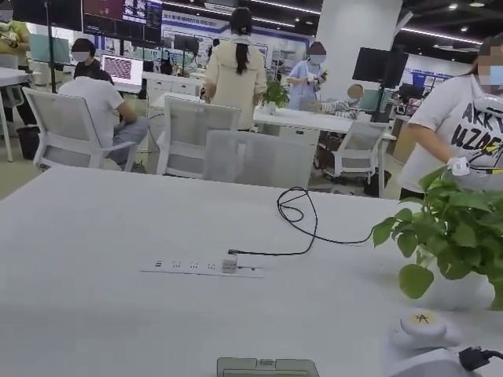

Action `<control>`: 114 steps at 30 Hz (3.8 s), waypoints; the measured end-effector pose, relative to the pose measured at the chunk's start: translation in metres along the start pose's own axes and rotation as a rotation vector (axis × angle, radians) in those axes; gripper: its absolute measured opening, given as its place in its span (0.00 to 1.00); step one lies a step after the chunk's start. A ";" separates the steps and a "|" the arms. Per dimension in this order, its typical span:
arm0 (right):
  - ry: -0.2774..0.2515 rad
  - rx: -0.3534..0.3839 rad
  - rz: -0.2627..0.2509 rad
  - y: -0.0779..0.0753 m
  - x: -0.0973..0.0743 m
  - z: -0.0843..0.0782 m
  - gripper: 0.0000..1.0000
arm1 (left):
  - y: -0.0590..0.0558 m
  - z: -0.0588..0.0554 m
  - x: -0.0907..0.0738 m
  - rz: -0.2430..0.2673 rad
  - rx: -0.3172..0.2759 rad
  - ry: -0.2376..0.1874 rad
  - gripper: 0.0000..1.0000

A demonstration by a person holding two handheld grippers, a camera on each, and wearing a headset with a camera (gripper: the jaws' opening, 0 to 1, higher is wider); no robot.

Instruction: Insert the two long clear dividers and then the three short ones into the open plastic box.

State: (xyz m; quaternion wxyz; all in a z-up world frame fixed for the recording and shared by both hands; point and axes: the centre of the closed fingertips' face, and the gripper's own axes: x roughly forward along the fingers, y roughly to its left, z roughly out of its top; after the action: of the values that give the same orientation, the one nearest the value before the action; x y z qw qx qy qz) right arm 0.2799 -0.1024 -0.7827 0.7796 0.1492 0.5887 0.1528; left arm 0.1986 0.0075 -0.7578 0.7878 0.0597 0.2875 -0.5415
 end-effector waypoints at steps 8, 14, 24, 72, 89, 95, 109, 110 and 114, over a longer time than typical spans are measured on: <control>0.014 0.001 -0.015 -0.005 0.007 -0.003 0.07 | 0.000 0.003 0.001 -0.006 -0.008 -0.011 0.91; 0.017 0.003 -0.020 -0.008 0.011 -0.003 0.07 | 0.000 0.003 0.002 -0.011 -0.005 -0.009 0.91; 0.018 0.003 -0.028 -0.011 0.015 -0.004 0.07 | -0.002 0.002 0.002 -0.015 -0.013 -0.011 0.91; 0.025 -0.050 -0.037 -0.006 0.014 -0.001 0.07 | -0.002 0.002 0.003 -0.021 -0.017 -0.011 0.90; 0.018 -0.109 -0.017 0.003 0.021 -0.002 0.08 | -0.004 -0.002 0.005 -0.023 -0.010 -0.001 0.93; 0.008 -0.107 0.011 0.003 0.028 -0.004 0.10 | -0.003 -0.005 0.005 -0.025 -0.008 0.006 0.95; -0.008 -0.101 0.049 0.000 0.039 -0.007 0.11 | -0.003 -0.008 0.005 -0.020 -0.019 0.019 0.94; -0.008 -0.101 0.050 0.000 0.040 -0.007 0.11 | -0.003 -0.008 0.005 -0.020 -0.020 0.019 0.94; -0.013 -0.087 0.064 -0.001 0.043 -0.009 0.12 | -0.003 -0.006 0.004 -0.011 -0.021 0.019 0.94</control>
State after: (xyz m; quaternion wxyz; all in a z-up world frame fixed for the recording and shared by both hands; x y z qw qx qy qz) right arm 0.2827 -0.0850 -0.8233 0.7838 0.1350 0.5715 0.2021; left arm 0.1948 0.0059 -0.7646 0.7825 0.0549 0.3010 -0.5423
